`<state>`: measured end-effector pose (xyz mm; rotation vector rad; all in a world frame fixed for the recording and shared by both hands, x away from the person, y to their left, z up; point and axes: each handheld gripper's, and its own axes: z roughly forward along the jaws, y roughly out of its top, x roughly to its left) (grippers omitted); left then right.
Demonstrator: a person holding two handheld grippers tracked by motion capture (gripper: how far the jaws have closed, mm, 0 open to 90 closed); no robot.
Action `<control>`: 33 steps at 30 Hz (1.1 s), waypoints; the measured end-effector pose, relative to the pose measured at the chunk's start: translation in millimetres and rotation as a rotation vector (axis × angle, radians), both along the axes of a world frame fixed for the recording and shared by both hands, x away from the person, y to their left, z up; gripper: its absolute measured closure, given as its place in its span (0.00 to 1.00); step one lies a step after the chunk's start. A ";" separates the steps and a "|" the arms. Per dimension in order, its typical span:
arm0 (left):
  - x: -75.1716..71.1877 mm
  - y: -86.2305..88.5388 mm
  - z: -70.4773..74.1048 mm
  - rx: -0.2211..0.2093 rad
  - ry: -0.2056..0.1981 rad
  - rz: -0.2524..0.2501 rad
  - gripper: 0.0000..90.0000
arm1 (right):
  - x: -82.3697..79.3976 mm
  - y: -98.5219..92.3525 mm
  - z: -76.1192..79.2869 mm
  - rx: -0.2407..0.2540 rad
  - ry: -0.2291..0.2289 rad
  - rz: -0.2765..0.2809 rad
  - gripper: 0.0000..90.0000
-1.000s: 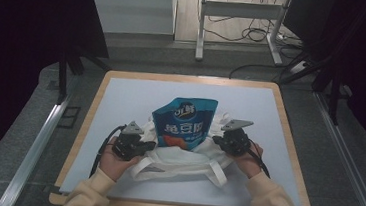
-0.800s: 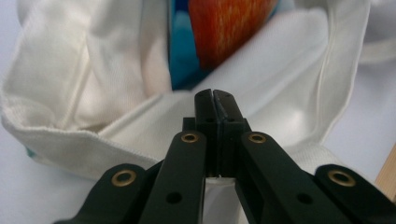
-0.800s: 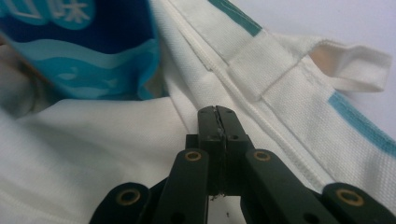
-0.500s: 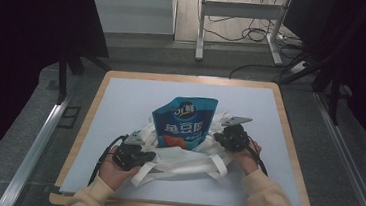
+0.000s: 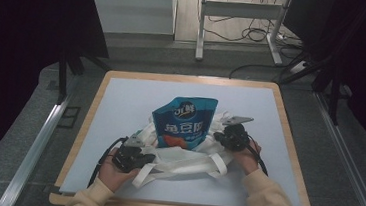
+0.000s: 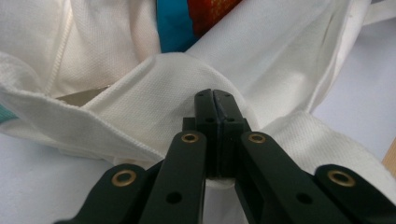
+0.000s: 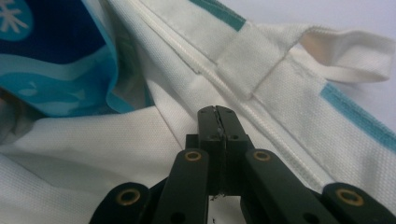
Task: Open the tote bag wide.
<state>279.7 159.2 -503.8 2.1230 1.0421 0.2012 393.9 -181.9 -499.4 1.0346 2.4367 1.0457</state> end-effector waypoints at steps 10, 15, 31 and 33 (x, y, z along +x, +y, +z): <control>-4.4 12.1 21.5 -0.072 -0.088 0.036 1.00 | -17.2 -6.8 23.7 0.085 -0.068 0.021 0.99; -8.5 30.5 33.6 -0.110 -0.133 0.081 1.00 | -29.7 -16.8 39.4 0.125 -0.105 0.029 0.99; -7.4 74.7 13.1 -0.140 -0.104 0.212 0.69 | -67.1 -91.9 44.6 0.184 -0.208 -0.038 0.62; -7.2 76.2 8.2 -0.115 -0.096 0.225 0.60 | -70.4 -102.5 38.8 0.191 -0.220 -0.070 0.56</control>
